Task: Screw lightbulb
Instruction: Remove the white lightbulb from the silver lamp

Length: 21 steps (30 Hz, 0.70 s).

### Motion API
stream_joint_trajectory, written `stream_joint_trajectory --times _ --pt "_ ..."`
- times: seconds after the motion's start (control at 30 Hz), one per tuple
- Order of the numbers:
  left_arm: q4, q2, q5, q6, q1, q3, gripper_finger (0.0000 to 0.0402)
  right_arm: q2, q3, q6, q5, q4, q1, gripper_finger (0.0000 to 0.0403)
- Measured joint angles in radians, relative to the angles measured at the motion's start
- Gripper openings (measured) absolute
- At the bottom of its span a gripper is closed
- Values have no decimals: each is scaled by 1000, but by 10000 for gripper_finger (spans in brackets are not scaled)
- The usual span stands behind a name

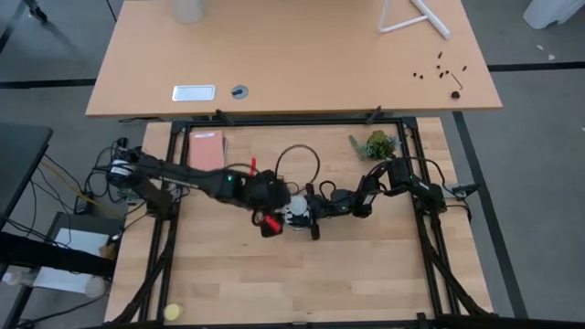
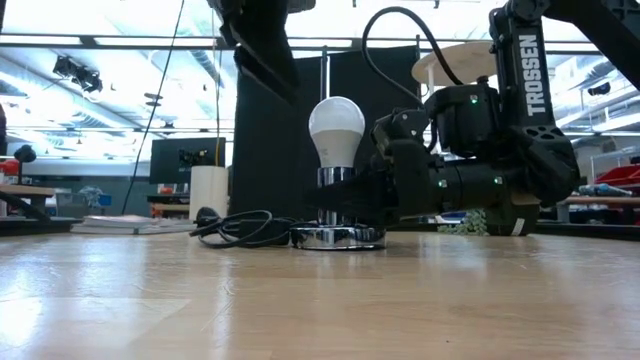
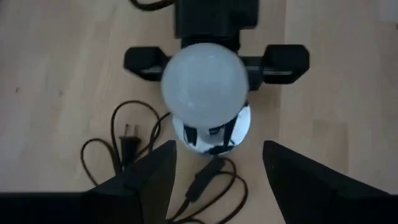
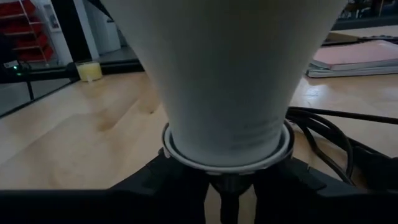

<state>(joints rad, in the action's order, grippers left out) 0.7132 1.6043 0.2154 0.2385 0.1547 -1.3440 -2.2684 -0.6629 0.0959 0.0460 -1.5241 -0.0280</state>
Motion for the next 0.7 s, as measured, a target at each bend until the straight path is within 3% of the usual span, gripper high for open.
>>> stream_joint_trajectory --times 0.4,0.7 --pt "106 82 -180 -148 -91 -161 282 0 -1 -17 -8 14 0 182" --pt "136 153 -184 -210 -96 -205 308 0 -1 -29 -9 22 0 175"
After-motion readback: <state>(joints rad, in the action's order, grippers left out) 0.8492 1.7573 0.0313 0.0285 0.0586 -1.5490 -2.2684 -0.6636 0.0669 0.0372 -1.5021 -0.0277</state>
